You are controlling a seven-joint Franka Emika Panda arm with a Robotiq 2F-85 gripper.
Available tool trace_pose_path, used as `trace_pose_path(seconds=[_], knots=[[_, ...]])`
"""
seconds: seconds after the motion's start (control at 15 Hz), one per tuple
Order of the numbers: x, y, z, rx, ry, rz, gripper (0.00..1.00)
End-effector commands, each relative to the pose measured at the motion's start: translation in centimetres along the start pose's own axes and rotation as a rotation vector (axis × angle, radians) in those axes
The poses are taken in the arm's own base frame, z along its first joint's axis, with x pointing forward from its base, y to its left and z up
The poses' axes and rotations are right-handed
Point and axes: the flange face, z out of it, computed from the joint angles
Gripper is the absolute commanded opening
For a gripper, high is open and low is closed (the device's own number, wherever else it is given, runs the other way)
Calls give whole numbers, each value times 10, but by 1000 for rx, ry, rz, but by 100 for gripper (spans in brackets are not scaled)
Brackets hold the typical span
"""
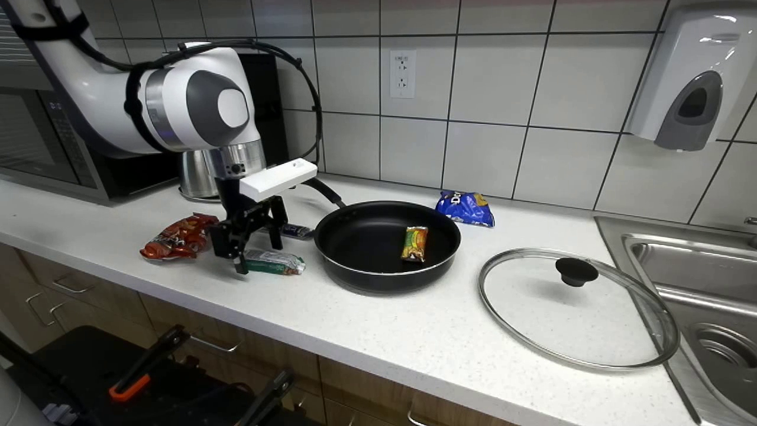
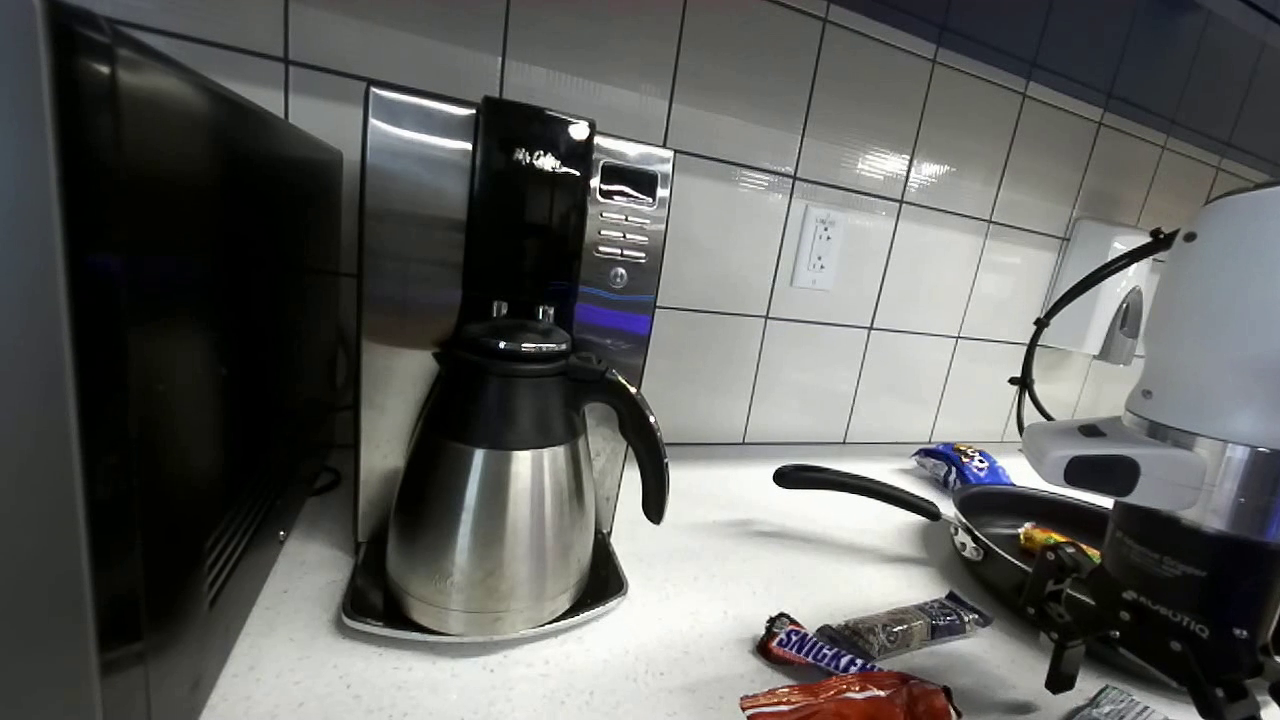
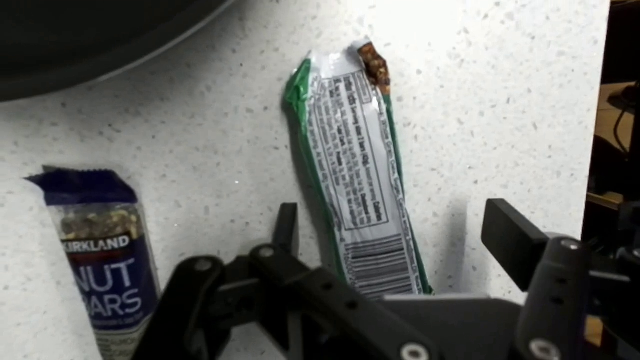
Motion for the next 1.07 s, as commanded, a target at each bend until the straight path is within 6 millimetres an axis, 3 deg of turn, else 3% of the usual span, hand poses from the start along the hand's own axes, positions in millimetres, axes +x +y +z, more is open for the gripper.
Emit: trace_pose_path(seconds=[0.0,0.47,1.0], knots=[[-4,-6,-6,-37,-7,12,66],[-5,-9,-14,-32,-20,35,12],[-21,-5,-58,-41,-22,58,9]])
